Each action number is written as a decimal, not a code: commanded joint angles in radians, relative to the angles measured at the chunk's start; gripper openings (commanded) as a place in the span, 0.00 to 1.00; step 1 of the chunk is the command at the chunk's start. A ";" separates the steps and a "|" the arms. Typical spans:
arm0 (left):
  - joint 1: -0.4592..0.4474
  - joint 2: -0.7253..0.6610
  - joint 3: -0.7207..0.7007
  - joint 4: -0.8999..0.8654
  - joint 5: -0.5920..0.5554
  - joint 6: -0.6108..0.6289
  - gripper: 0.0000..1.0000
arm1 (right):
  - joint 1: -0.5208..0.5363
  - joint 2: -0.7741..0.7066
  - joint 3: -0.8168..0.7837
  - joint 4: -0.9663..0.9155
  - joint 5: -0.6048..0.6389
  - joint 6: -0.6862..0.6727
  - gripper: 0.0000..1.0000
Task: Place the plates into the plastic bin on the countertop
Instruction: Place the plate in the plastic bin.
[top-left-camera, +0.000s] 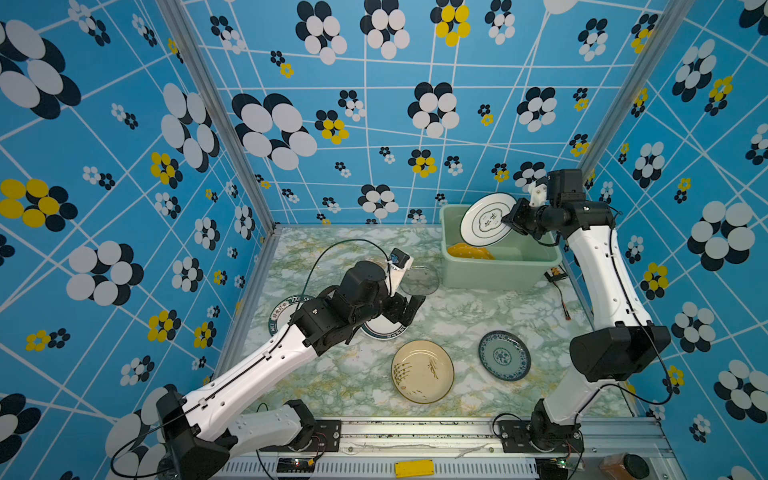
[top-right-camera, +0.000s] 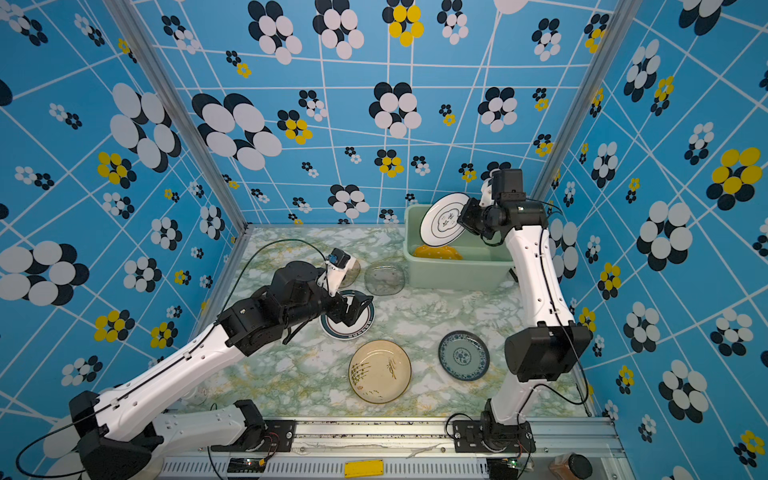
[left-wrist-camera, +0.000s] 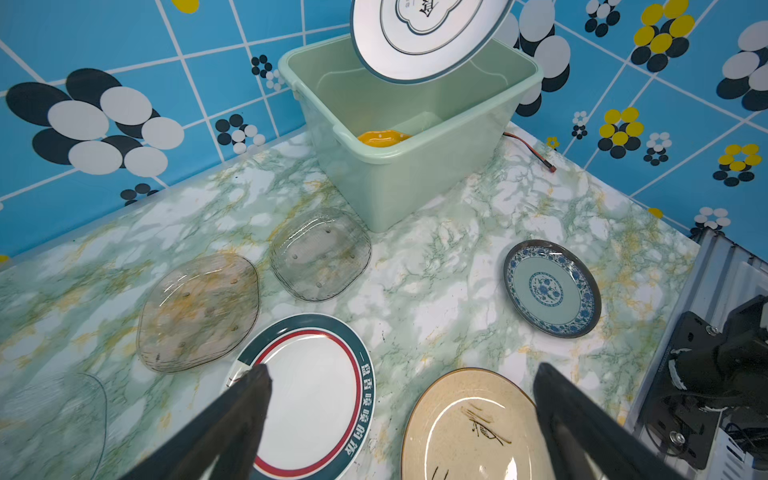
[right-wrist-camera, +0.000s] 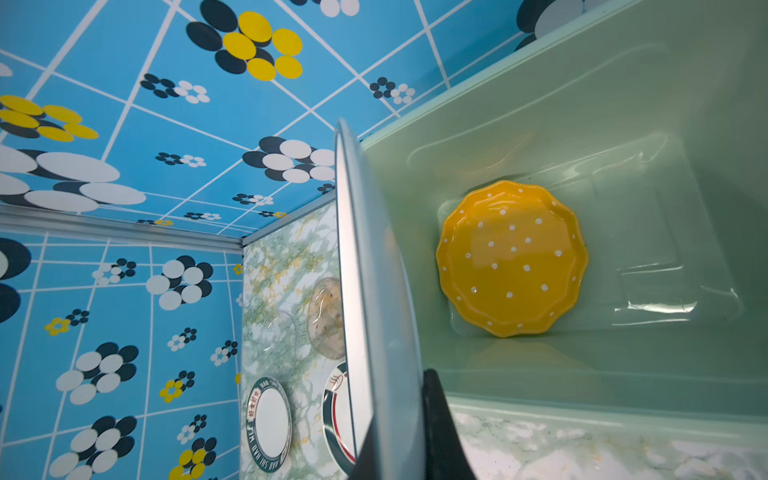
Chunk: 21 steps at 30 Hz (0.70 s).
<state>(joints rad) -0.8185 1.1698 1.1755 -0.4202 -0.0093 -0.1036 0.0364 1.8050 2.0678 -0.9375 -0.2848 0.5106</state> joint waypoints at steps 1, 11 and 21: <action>-0.003 0.053 0.042 -0.020 0.037 0.030 0.99 | -0.007 0.077 0.102 0.006 0.051 -0.039 0.00; -0.001 0.156 0.111 -0.041 0.045 0.081 0.99 | -0.012 0.299 0.229 -0.049 0.104 -0.192 0.00; -0.003 0.255 0.163 -0.034 0.075 0.040 0.99 | -0.017 0.414 0.223 -0.013 0.059 -0.297 0.00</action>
<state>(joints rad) -0.8185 1.4052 1.2968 -0.4446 0.0414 -0.0525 0.0261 2.1979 2.2639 -0.9771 -0.1993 0.2672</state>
